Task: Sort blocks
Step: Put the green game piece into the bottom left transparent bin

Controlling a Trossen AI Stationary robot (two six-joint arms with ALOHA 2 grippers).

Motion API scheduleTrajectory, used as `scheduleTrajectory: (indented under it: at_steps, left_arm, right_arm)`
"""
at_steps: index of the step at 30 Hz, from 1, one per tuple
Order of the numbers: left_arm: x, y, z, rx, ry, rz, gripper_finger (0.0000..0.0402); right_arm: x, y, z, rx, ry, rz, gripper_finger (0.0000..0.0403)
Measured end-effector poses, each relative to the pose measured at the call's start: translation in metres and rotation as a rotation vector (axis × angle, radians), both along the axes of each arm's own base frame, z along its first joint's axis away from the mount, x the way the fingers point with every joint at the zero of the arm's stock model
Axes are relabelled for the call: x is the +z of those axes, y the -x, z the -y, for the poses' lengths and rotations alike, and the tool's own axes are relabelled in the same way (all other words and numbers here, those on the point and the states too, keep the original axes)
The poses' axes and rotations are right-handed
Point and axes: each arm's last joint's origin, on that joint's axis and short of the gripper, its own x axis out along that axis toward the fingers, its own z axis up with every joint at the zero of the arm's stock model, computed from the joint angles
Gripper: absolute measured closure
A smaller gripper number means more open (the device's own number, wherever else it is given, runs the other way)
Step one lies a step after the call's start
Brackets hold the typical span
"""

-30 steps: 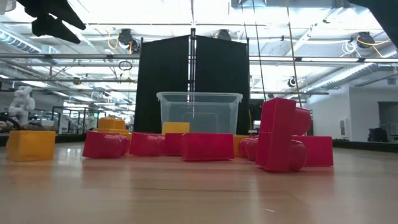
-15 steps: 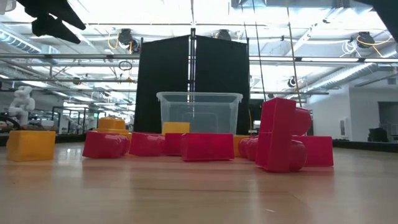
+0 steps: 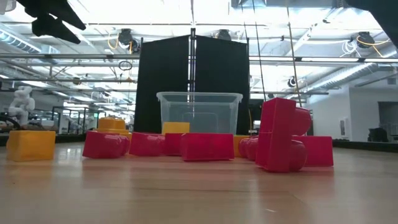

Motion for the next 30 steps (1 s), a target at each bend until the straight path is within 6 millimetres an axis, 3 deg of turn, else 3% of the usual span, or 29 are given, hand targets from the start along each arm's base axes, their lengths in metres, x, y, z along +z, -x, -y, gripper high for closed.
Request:
scheduleTrajectory:
  at_steps: [17, 22, 30]
  left_arm:
    - [0.000, 0.000, 0.000, 0.000, 0.000, 0.001, 0.0114]
    - [0.000, 0.000, 0.000, 0.000, 0.000, 0.001, 0.0114]
    - [0.000, 0.000, 0.000, 0.000, 0.000, 0.000, 0.0114]
  right_arm:
    - [-0.051, -0.012, -0.010, 0.027, -0.034, -0.087, 0.0289]
    - [-0.054, -0.012, -0.010, 0.015, -0.038, -0.114, 0.0289]
    - [-0.054, -0.012, -0.010, -0.032, -0.048, -0.117, 0.0194]
